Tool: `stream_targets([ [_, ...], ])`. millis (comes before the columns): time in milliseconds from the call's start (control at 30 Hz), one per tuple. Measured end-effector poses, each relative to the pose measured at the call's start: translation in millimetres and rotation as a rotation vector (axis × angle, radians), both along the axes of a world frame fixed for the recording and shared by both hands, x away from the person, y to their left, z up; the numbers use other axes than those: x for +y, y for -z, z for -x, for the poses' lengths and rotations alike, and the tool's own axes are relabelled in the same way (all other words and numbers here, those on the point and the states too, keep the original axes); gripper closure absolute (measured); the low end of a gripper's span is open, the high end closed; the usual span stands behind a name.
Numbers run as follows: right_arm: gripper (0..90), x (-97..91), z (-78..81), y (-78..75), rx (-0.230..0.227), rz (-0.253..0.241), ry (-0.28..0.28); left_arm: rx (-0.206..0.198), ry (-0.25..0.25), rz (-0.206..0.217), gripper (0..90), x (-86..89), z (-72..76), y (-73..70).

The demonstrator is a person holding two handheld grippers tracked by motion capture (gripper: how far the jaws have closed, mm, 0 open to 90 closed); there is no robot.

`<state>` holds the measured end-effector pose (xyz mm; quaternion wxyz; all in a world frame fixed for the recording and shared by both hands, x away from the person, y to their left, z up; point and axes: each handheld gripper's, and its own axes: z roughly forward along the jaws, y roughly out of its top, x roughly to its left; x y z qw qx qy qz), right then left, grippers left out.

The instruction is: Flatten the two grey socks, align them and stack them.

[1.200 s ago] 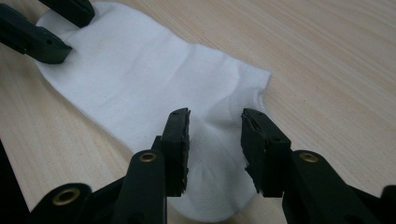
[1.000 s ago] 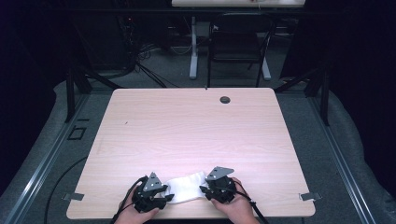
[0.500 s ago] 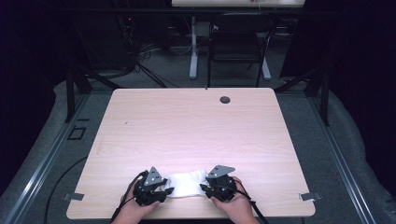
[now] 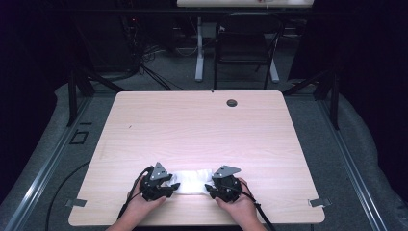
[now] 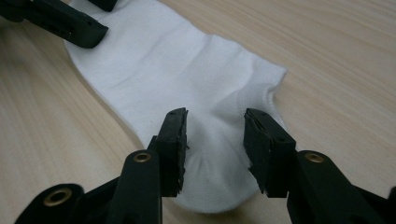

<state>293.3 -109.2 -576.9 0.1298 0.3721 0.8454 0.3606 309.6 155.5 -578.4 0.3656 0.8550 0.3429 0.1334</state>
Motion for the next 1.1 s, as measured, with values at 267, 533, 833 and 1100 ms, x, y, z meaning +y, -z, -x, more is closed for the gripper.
stream_targets([
  [267, 56.8, 5.2, -19.9, 0.5, 0.004, -0.013, 0.04, 0.01, -0.058, 0.028, 50.5, 0.4, -21.0, 0.9],
  [533, 52.7, 7.4, -25.9, 3.3, -0.014, -0.038, 0.059, 0.006, -0.074, 0.049, 48.7, 2.1, -27.8, 2.5],
  [833, 47.6, 8.5, -24.0, 2.7, -0.025, -0.027, 0.05, -0.002, -0.073, 0.062, 41.9, -0.4, -25.0, 0.6],
  [1100, 44.8, 7.4, -16.4, -4.4, -0.055, -0.03, 0.032, -0.016, -0.067, 0.108, 38.8, 4.4, -19.7, -11.7],
])
